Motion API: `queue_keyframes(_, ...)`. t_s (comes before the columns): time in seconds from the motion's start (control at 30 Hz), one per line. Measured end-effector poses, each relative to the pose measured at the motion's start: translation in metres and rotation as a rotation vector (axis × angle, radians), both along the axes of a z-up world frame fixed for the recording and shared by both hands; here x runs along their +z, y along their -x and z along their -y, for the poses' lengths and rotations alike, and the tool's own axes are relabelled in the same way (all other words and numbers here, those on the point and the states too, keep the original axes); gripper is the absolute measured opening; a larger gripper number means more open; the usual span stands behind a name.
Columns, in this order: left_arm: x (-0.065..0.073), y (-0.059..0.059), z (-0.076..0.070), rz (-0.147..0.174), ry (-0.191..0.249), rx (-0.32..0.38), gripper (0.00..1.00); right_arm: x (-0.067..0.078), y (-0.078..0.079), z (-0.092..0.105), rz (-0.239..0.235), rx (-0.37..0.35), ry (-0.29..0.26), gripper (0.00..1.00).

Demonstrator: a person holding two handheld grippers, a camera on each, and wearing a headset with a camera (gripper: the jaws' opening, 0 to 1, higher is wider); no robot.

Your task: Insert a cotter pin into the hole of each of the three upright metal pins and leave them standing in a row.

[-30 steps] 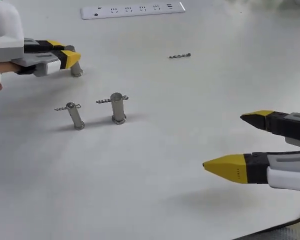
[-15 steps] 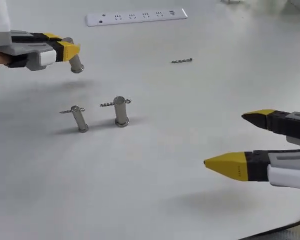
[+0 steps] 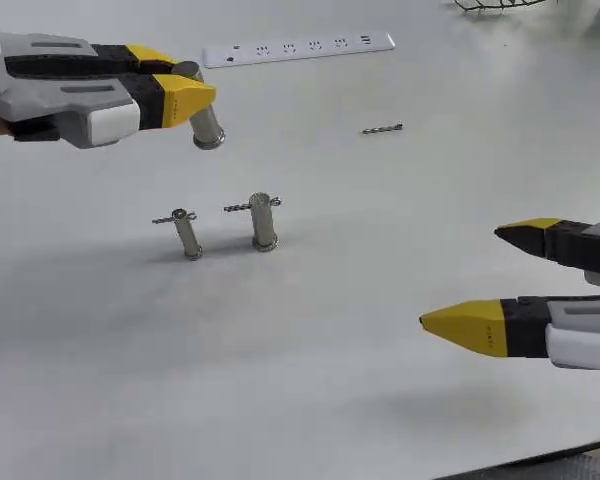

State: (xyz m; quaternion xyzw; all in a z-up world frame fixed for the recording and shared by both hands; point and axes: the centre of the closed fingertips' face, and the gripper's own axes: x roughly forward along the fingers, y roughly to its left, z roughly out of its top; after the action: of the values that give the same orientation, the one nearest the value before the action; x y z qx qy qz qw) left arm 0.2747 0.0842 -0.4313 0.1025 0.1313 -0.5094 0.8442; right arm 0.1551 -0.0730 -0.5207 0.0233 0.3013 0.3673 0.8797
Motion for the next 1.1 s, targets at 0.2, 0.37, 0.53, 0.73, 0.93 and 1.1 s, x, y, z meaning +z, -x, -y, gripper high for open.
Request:
queue_keyframes(0.2,-0.006,0.037,0.020,-0.015,-0.020,-0.059,0.09,0.000,0.005,0.003,0.003,0.004,-0.004,0.85)
queue_keyframes(0.37,-0.023,0.065,0.034,-0.042,-0.032,-0.094,0.09,-0.001,0.011,0.007,0.004,0.009,-0.001,0.85)
queue_keyframes(0.53,-0.043,0.092,0.045,-0.068,-0.075,-0.120,0.09,-0.003,0.016,0.008,0.002,0.007,0.001,0.85)
queue_keyframes(0.73,-0.071,0.107,0.048,-0.073,-0.157,-0.136,0.09,-0.005,0.022,0.010,-0.001,0.004,0.004,0.84)
queue_keyframes(0.93,-0.086,0.118,0.052,-0.094,-0.166,-0.159,0.09,-0.006,0.027,0.012,-0.008,0.002,0.014,0.85)
queue_keyframes(1.1,-0.100,0.119,0.056,-0.117,-0.168,-0.159,0.09,-0.007,0.028,0.014,-0.016,0.001,0.024,0.86)
